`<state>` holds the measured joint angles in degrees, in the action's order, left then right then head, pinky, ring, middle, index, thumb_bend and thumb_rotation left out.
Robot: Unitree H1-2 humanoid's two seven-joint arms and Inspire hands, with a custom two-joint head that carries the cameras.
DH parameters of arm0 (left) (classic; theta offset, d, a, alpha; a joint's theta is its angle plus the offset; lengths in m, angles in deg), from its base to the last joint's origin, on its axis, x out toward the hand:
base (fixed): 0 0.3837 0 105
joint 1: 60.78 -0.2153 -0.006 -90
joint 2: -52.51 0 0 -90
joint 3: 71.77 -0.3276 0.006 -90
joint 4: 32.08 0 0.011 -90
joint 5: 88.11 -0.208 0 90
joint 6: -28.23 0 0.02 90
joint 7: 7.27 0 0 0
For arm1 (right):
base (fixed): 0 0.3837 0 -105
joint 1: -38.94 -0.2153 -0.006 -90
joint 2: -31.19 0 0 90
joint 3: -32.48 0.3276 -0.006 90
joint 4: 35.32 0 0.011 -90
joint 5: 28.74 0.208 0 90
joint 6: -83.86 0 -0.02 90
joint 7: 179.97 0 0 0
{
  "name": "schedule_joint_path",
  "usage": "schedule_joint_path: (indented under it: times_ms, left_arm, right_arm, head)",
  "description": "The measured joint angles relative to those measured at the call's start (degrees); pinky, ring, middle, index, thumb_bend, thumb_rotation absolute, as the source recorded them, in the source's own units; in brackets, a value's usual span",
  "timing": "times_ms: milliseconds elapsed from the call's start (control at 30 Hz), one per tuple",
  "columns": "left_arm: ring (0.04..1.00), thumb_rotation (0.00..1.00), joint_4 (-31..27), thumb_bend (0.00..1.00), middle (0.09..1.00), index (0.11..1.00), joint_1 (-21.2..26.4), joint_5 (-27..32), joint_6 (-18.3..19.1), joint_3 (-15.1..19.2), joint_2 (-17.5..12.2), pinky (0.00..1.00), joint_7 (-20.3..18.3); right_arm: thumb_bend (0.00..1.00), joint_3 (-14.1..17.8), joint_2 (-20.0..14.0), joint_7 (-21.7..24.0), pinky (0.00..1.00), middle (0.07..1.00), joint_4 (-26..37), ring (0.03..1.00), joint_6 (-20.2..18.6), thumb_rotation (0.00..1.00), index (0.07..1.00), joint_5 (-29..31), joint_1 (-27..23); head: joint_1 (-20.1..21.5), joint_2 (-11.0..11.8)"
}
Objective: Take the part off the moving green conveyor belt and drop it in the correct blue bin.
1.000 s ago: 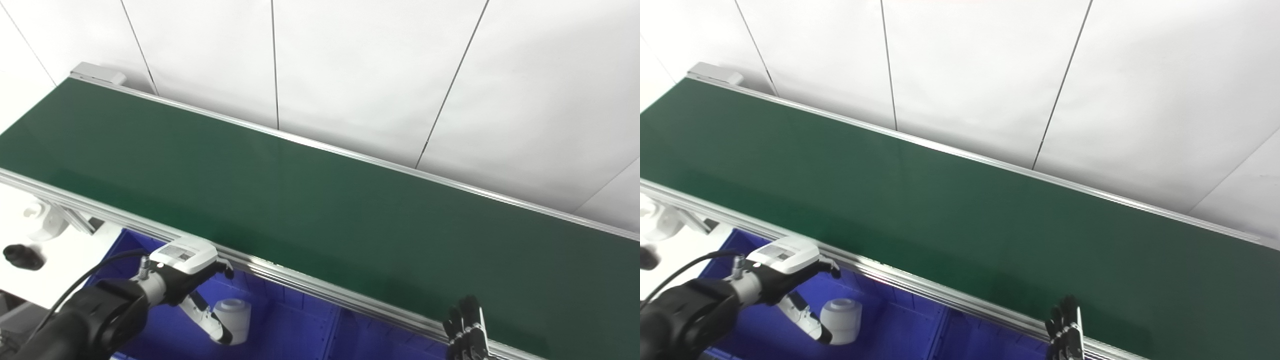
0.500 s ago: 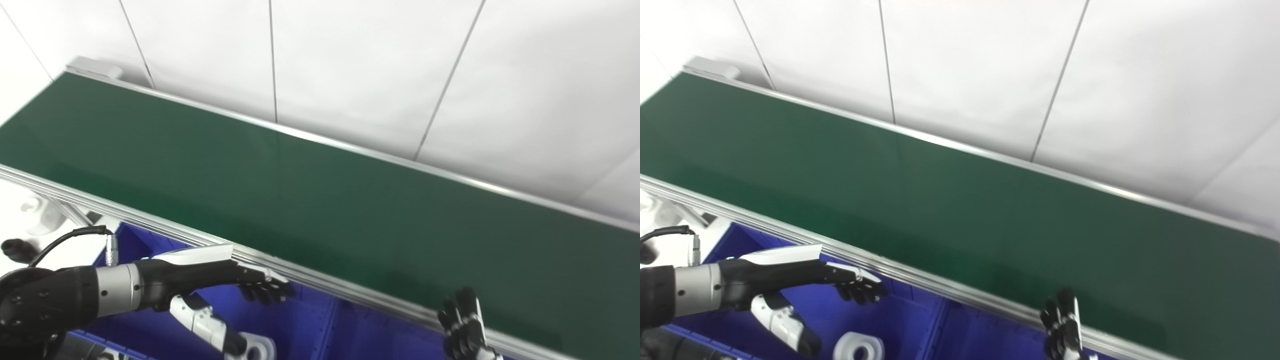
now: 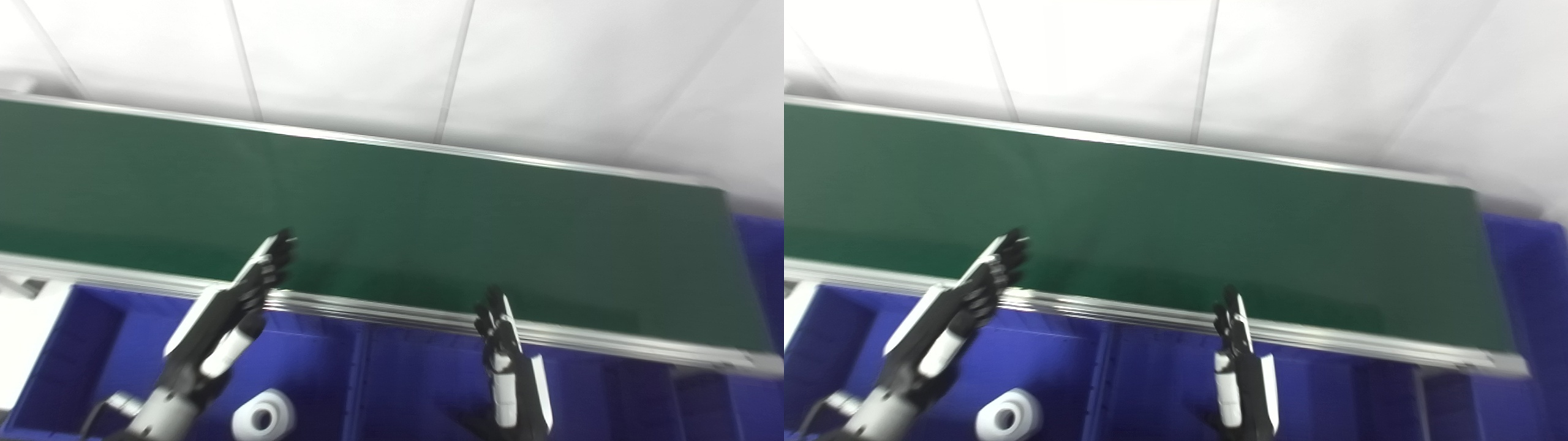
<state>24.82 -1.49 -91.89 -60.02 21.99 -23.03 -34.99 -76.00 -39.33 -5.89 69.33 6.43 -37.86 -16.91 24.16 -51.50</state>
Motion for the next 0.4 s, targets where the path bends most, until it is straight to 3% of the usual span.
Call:
schedule_joint_path:
  times_ms: [100, 167, 400]
  left_arm:
    - [1.000, 0.96, 1.83, 0.73, 1.000, 1.000, -0.63, -0.92, -5.84, -3.39, 0.24, 1.00, 2.54]
    - [1.000, 0.95, 3.86, 0.74, 1.000, 1.000, -0.69, -1.58, -7.74, -4.21, 0.07, 1.00, 3.93]
    - [1.000, 0.93, 6.42, 0.72, 1.000, 1.000, -3.14, -2.70, -9.16, -5.97, -0.90, 1.00, 8.97]
  right_arm:
    - [0.87, -0.04, 0.00, -2.46, 0.99, 1.000, 0.67, 0.975, 0.00, 1.00, 1.000, -2.20, 0.03]
    - [0.88, -0.21, -0.04, -3.23, 0.99, 1.000, 0.79, 0.976, 0.00, 1.00, 1.000, -2.63, 0.03]
    - [0.89, -0.85, -0.37, -3.98, 0.99, 1.000, 1.69, 0.976, -1.03, 1.00, 1.000, -3.66, 0.00]
  head:
    - [0.62, -0.09]
    - [0.62, -0.09]
    - [-2.45, -2.29]
